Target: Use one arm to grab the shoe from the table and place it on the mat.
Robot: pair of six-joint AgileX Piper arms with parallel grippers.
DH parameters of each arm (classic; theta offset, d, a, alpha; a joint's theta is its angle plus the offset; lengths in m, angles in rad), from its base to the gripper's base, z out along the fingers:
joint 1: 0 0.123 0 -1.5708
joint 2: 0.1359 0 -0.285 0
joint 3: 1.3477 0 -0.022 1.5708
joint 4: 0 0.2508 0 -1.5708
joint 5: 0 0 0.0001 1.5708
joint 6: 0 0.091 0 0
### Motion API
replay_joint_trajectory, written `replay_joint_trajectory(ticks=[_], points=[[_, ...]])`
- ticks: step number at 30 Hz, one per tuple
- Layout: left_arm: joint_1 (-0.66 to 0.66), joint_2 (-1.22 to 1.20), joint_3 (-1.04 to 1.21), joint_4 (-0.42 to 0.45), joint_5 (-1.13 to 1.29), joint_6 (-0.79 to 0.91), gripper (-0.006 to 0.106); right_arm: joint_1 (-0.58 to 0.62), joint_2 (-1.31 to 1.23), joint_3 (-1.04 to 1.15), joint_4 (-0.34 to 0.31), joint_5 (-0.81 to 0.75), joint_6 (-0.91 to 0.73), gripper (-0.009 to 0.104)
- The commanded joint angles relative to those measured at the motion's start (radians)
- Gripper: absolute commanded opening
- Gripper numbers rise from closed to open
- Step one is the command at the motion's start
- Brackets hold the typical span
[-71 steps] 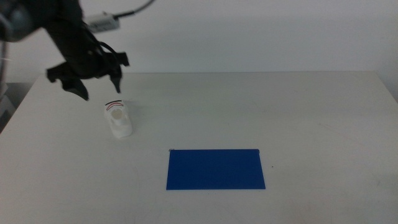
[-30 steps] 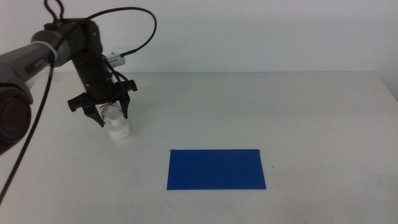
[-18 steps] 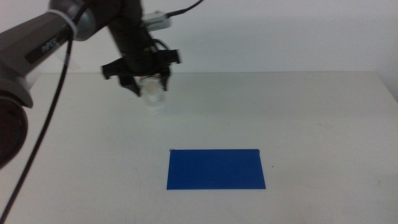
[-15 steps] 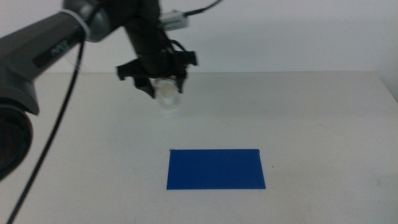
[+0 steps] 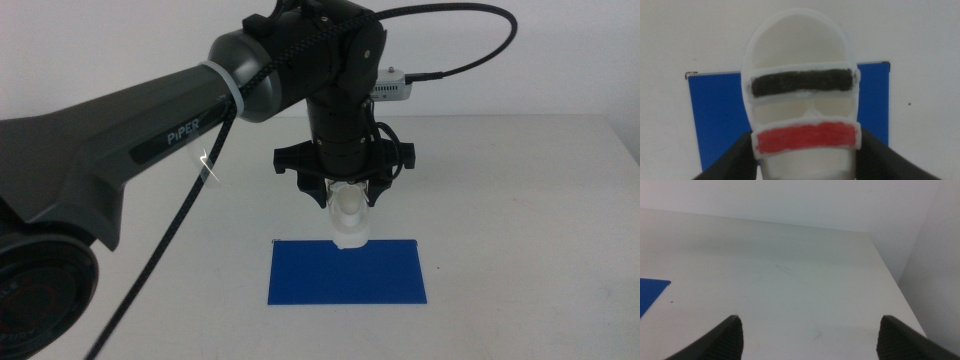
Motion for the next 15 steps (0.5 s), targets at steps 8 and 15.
replay_joint_trajectory(ticks=[8,15], points=[[-0.043,-0.067,-0.025,0.014,0.068,-0.016,-0.001,-0.002,0.004,0.005,-0.008,-0.073,-0.01,0.078],[-0.043,-0.067,-0.025,-0.005,0.063,-0.119,-0.001,-0.002,0.004,0.005,-0.008,-0.073,-0.01,0.078]])
